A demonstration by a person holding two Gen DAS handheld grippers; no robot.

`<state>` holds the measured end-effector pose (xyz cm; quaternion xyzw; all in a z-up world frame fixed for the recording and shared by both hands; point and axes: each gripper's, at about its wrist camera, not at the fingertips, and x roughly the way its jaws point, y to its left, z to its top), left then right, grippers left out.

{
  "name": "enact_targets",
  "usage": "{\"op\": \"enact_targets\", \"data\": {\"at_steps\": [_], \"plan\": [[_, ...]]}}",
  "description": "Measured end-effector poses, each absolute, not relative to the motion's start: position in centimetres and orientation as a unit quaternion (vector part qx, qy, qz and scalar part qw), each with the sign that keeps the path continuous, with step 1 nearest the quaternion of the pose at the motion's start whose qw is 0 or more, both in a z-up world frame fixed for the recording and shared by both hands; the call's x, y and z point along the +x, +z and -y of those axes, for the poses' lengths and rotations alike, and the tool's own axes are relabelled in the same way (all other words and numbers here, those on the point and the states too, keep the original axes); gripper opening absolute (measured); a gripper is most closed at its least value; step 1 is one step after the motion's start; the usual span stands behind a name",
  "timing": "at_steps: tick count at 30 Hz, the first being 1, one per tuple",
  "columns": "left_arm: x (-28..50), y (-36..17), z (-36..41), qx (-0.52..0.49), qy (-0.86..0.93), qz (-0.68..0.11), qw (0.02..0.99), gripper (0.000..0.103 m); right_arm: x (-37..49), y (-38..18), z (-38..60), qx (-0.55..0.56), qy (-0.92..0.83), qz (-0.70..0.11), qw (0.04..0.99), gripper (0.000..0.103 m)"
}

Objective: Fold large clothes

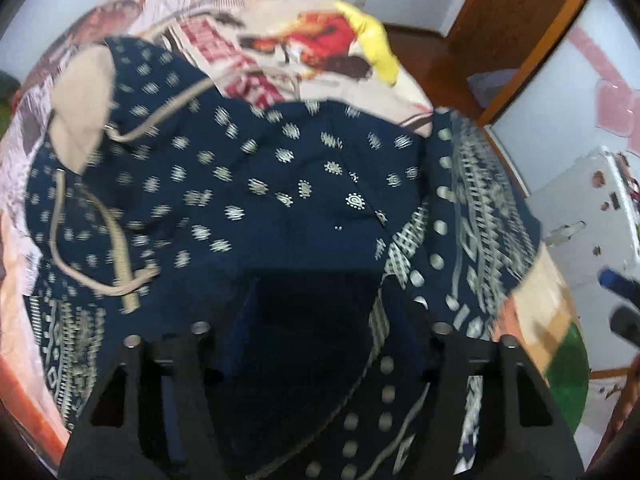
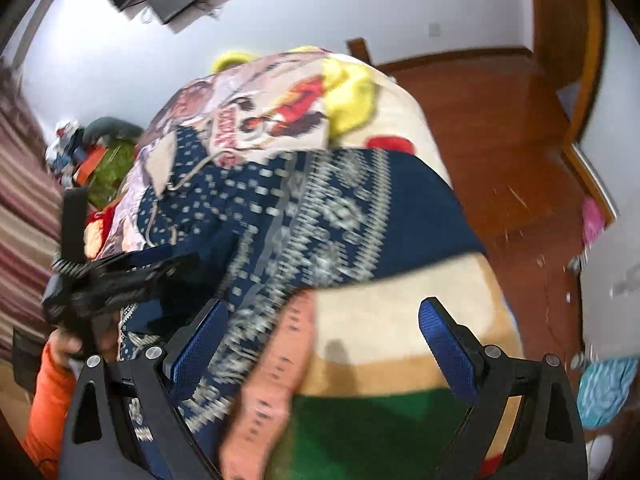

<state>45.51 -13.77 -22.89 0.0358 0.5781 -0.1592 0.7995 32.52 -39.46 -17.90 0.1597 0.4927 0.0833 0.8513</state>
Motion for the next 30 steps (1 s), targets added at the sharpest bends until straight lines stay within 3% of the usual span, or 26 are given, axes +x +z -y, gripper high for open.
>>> {"op": "enact_targets", "data": {"at_steps": [1, 4, 5, 12, 18, 24, 27, 30], "plan": [[45.8, -23.2, 14.1, 0.038, -0.155, -0.575, 0.802, 0.045, 32.3, -18.4, 40.3, 0.164, 0.077, -0.498, 0.848, 0.096], [46.0, -23.4, 14.9, 0.050, -0.166, -0.569, 0.804, 0.010, 32.3, -19.8, 42.2, 0.173, 0.059, -0.512, 0.839, 0.096], [46.0, -23.0, 15.0, 0.043, -0.168, -0.566, 0.806, 0.005, 32.3, -20.3, 42.8, 0.179, 0.054, -0.517, 0.835, 0.096], [44.0, -17.7, 17.3, 0.006, -0.258, -0.506, 0.823, 0.003, 33.4, -22.7, 45.3, 0.218, 0.049, -0.533, 0.816, 0.096], [43.0, -19.1, 20.2, 0.028, -0.303, -0.530, 0.792, 0.003, 35.3, -23.9, 46.4, 0.278, 0.061, -0.539, 0.792, 0.096], [42.9, -20.3, 18.8, 0.021, -0.282, -0.578, 0.765, 0.015, 37.4, -26.1, 47.8, 0.347, 0.064, -0.548, 0.758, 0.096], [42.8, -18.0, 16.1, 0.000, -0.278, -0.550, 0.788, 0.048, 38.6, -27.8, 48.1, 0.376, 0.057, -0.556, 0.739, 0.096], [42.7, -15.6, 12.8, 0.009, -0.242, -0.495, 0.834, 0.060, 39.9, -29.0, 47.9, 0.384, 0.052, -0.560, 0.732, 0.096]]}}
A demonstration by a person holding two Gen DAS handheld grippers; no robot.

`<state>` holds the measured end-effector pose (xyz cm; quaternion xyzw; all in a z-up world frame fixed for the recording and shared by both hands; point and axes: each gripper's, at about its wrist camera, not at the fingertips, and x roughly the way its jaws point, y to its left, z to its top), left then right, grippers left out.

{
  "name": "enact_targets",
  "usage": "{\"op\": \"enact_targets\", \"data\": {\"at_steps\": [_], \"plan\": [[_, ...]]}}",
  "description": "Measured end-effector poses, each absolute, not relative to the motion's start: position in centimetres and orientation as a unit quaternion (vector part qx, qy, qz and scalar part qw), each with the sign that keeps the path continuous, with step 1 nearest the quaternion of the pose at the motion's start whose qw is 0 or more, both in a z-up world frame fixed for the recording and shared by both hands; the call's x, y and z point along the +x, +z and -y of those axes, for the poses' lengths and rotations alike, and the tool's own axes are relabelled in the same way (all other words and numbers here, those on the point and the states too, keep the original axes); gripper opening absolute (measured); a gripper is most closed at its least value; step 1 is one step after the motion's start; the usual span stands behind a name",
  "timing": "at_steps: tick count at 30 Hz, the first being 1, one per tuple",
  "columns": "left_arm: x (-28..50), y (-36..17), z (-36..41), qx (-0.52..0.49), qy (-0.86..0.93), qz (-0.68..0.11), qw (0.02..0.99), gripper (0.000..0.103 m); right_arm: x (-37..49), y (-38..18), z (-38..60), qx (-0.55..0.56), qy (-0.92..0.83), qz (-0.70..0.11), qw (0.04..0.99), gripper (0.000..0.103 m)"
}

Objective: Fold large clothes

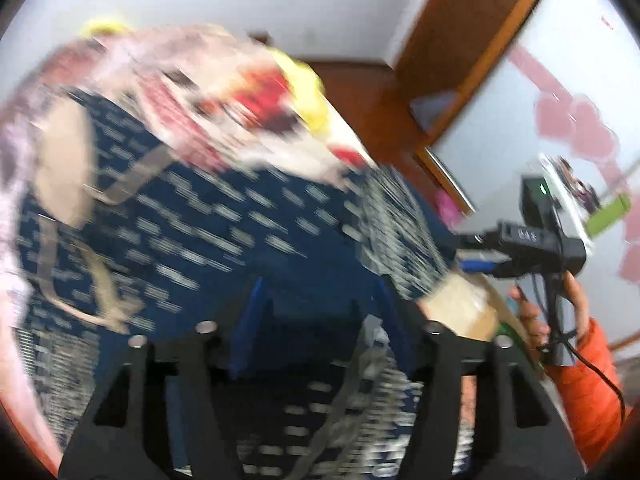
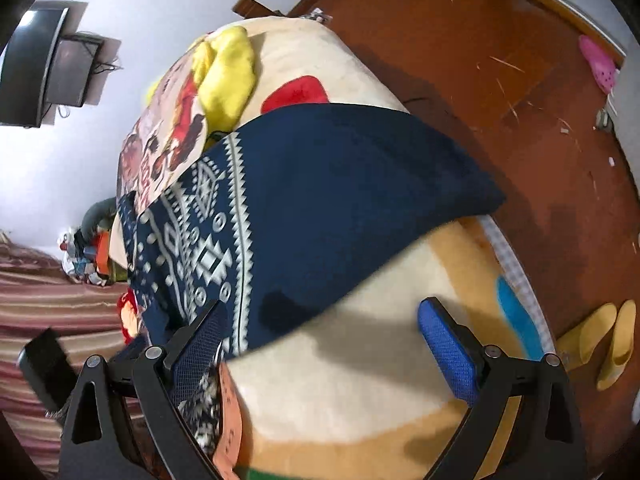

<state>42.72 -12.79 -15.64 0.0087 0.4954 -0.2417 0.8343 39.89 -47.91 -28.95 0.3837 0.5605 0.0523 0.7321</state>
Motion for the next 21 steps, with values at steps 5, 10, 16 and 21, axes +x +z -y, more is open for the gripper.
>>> {"op": "enact_targets", "data": {"at_steps": [5, 10, 16, 21], "plan": [[43.4, -16.0, 8.2, 0.089, -0.137, -0.475, 0.865, 0.062, 42.0, -29.0, 47.5, 0.366, 0.036, -0.545, 0.754, 0.097], [43.9, -20.3, 3.3, 0.096, -0.085, -0.519, 0.845, 0.062, 44.0, -29.6, 47.6, 0.362, 0.011, -0.532, 0.765, 0.088], [42.3, -24.0, 0.4, 0.127, -0.060, -0.542, 0.828, 0.062, 45.1, -27.8, 46.4, 0.275, -0.003, -0.500, 0.821, 0.036], [41.0, -23.6, -1.1, 0.121, -0.059, -0.526, 0.840, 0.062, 44.7, -25.6, 45.0, 0.241, -0.002, -0.471, 0.849, 0.015]]}}
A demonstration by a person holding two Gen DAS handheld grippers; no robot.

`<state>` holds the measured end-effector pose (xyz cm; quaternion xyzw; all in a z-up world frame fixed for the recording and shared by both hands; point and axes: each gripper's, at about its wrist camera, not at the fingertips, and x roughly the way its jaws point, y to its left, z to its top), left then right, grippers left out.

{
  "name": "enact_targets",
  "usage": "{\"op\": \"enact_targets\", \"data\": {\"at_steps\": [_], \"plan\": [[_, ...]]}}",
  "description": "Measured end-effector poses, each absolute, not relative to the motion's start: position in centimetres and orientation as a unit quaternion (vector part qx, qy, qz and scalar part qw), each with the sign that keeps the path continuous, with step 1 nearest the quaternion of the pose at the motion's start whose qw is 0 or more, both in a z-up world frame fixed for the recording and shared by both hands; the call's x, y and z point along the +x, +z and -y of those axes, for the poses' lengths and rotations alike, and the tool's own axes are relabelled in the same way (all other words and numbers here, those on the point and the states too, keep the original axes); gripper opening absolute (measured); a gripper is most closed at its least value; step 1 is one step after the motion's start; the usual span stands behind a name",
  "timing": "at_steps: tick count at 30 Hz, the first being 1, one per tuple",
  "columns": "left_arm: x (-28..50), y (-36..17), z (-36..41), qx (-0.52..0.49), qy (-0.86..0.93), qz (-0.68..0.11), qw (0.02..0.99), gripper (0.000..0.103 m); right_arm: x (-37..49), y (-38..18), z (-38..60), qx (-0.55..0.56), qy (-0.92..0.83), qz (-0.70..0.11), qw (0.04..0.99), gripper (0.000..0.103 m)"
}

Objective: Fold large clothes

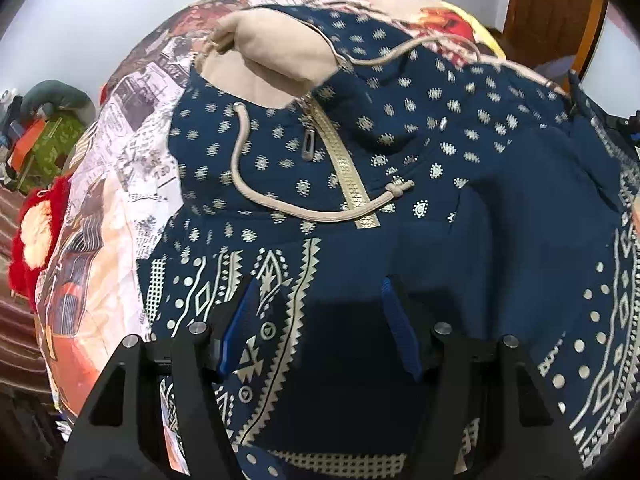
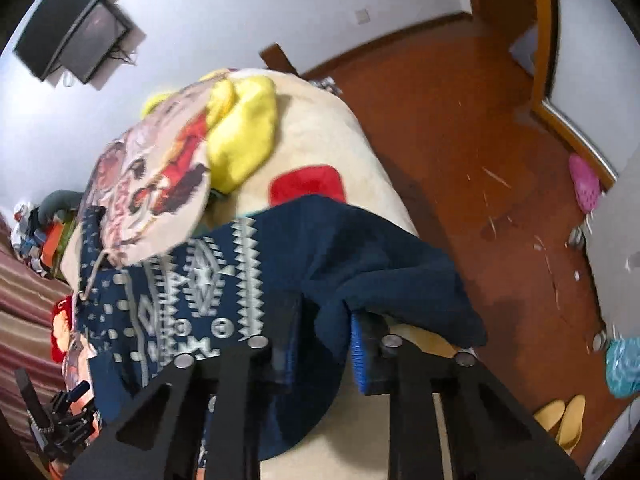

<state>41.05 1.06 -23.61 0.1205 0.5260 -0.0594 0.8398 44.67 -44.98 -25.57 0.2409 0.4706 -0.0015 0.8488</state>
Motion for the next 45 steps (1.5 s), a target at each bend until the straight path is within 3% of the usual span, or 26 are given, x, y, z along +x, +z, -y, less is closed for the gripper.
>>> {"op": "enact_targets", "data": {"at_steps": [8, 17, 23, 32, 38, 45], "plan": [[39.7, -20.9, -3.3, 0.084, -0.048, -0.500, 0.861, 0.062, 43.5, -19.1, 40.3, 0.228, 0.067, -0.402, 0.884, 0.012], [36.8, -18.9, -6.6, 0.071, -0.038, -0.480, 0.874, 0.062, 41.3, -12.5, 28.0, 0.185, 0.199, -0.356, 0.894, 0.010], [34.7, -19.1, -8.6, 0.059, -0.035, -0.484, 0.873, 0.062, 40.9, -15.4, 19.2, 0.125, 0.244, -0.421, 0.865, 0.011], [33.6, -19.2, -8.6, 0.050, -0.042, -0.493, 0.867, 0.062, 41.4, -26.1, 17.1, 0.101, 0.188, -0.636, 0.741, 0.011], [34.8, -16.9, -5.1, 0.056, -0.073, -0.478, 0.874, 0.062, 40.5, -25.2, 19.9, 0.165, 0.220, -0.633, 0.723, 0.011], [37.8, -13.7, 3.8, 0.073, -0.158, -0.461, 0.870, 0.062, 37.9, -20.8, 23.9, 0.103, 0.202, -0.572, 0.788, 0.011]]}}
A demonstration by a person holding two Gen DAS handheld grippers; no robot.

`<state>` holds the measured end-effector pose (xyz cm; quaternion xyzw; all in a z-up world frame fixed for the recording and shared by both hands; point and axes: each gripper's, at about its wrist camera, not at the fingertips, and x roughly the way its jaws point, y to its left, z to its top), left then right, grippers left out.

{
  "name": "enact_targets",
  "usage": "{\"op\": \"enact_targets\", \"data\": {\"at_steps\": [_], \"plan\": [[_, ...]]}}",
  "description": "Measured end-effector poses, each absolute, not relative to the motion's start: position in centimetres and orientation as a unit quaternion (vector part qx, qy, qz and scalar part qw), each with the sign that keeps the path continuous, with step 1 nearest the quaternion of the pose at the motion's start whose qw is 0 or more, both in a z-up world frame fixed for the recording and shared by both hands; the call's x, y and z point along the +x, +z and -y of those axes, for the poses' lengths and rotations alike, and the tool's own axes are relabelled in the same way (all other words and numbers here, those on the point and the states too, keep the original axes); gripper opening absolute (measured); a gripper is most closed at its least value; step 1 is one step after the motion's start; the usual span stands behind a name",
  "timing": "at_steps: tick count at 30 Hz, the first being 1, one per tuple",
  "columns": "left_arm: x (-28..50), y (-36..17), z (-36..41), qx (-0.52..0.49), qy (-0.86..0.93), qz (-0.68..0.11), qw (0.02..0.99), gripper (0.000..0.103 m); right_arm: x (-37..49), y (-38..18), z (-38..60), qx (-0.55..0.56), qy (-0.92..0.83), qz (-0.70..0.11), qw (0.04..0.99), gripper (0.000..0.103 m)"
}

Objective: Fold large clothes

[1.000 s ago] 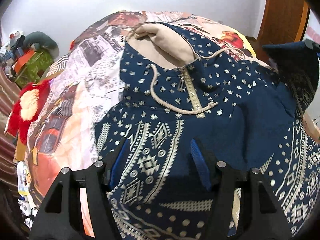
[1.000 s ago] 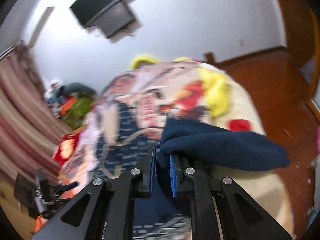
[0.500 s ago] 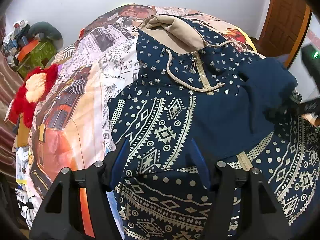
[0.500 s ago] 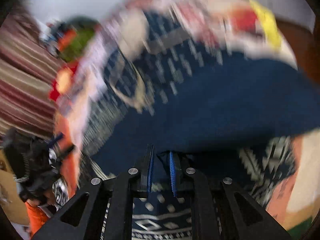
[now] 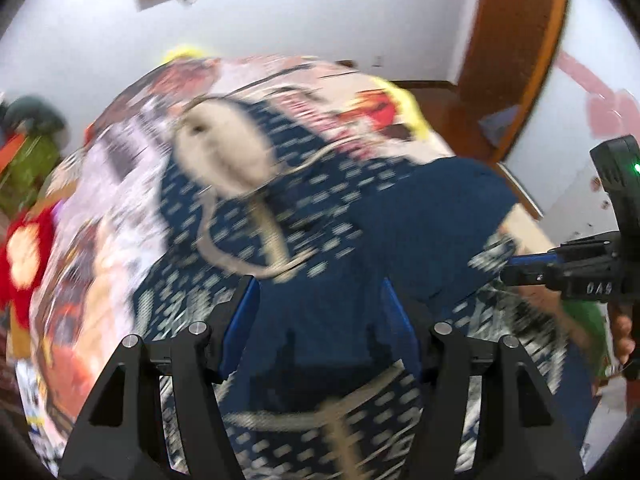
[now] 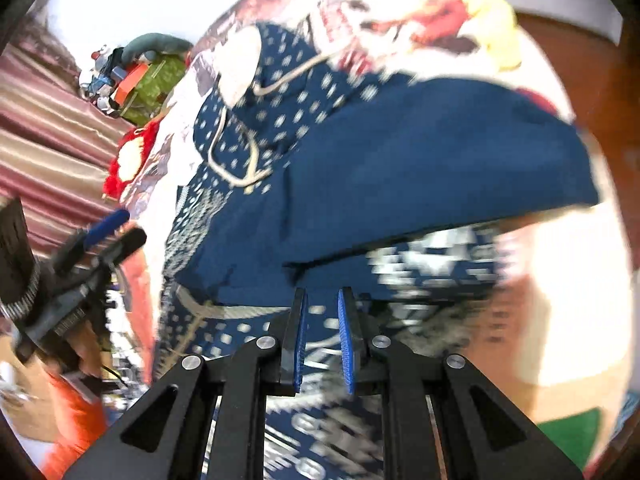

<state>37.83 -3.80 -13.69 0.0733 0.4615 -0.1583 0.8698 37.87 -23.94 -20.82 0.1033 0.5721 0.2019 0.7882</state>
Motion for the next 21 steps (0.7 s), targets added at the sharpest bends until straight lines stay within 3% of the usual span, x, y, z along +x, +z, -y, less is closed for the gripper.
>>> {"op": "enact_targets", "data": {"at_steps": [9, 17, 19, 21], "plan": [[40.4, -16.2, 18.7, 0.154, -0.261, -0.482, 0.822, 0.064, 34.8, -16.9, 34.8, 0.100, 0.092, -0.495, 0.858, 0.011], [41.4, -21.4, 27.7, 0.286, -0.232, -0.451, 0.813, 0.064, 33.6, -17.6, 40.9, 0.140, 0.053, -0.493, 0.857, 0.011], [41.1, -22.5, 28.5, 0.319, -0.221, -0.427, 0.817, 0.056, 33.5, -18.1, 41.2, 0.145, 0.053, -0.498, 0.853, 0.011], [41.1, -22.6, 28.4, 0.326, -0.218, -0.413, 0.822, 0.025, 33.5, -18.5, 41.2, 0.145, 0.054, -0.501, 0.852, 0.011]]}}
